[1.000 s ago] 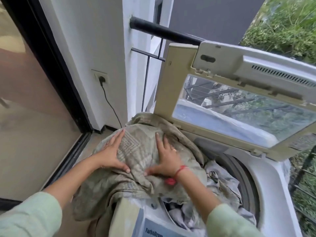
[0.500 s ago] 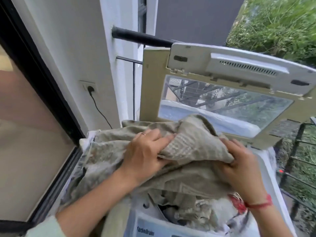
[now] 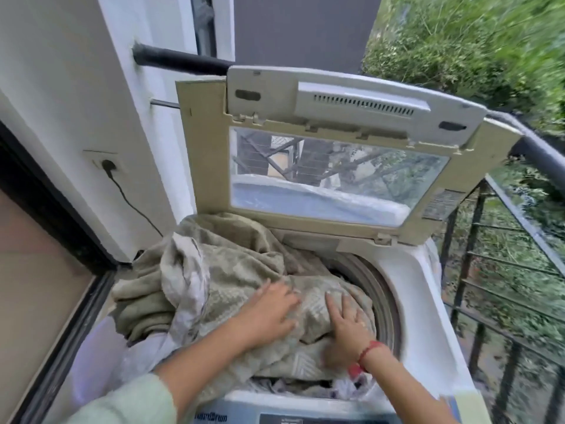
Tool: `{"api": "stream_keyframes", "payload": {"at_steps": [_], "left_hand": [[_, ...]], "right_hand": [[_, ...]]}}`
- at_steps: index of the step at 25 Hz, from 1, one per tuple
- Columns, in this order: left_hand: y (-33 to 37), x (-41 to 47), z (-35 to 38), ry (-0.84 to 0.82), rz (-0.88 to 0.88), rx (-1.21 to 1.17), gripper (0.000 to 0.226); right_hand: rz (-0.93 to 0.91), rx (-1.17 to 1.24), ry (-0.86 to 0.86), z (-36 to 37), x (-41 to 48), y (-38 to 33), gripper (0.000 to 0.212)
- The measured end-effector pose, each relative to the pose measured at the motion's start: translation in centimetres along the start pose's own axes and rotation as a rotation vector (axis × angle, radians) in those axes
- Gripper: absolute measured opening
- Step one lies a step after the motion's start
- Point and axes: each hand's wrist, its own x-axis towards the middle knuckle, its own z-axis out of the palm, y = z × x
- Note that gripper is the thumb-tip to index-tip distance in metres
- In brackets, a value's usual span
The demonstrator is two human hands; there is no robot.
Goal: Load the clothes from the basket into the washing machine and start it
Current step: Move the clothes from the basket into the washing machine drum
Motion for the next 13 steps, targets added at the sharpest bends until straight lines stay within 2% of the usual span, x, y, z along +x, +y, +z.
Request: {"api": "stream_keyframes", "payload": {"at_steps": [1, 3, 5, 7, 9, 11, 13], "left_hand": [[-1.1, -1.0, -0.5, 0.233, 0.046, 0.101, 0.048], [-3.3, -4.3, -3.0, 0.5, -0.109, 0.29, 0.063], [-6.0, -7.1, -4.8, 0.439, -0.379, 0.195, 0.099], [-8.2, -9.2, -4.7, 0.21, -0.58, -0.005, 0.126], [-8.5, -10.1, -4.0, 0.093, -0.616, -0.129, 0.136], [-8.9, -10.3, -3.4, 0.098, -0.651, -0.122, 0.141], [-10.4, -9.4, -3.2, 0.125, -0.713, -0.105, 0.146]], "right_hand": [[0.005, 0.011, -0.052, 1.0, 1.3, -0.5, 0.117], [0.054, -0.01, -0.132, 2.1, 4.1, -1.6, 0.123], [0.097, -0.104, -0.132, 2.7, 5.7, -3.5, 0.129], [0.137, -0.141, -0.111, 3.2, 6.5, -5.6, 0.126], [0.175, -0.069, -0.107, 3.7, 7.5, -7.6, 0.109], [0.154, -0.095, -0.123, 4.0, 8.8, -9.8, 0.085], [0.144, -0.096, -0.158, 5.1, 11.1, -10.5, 0.08]]}}
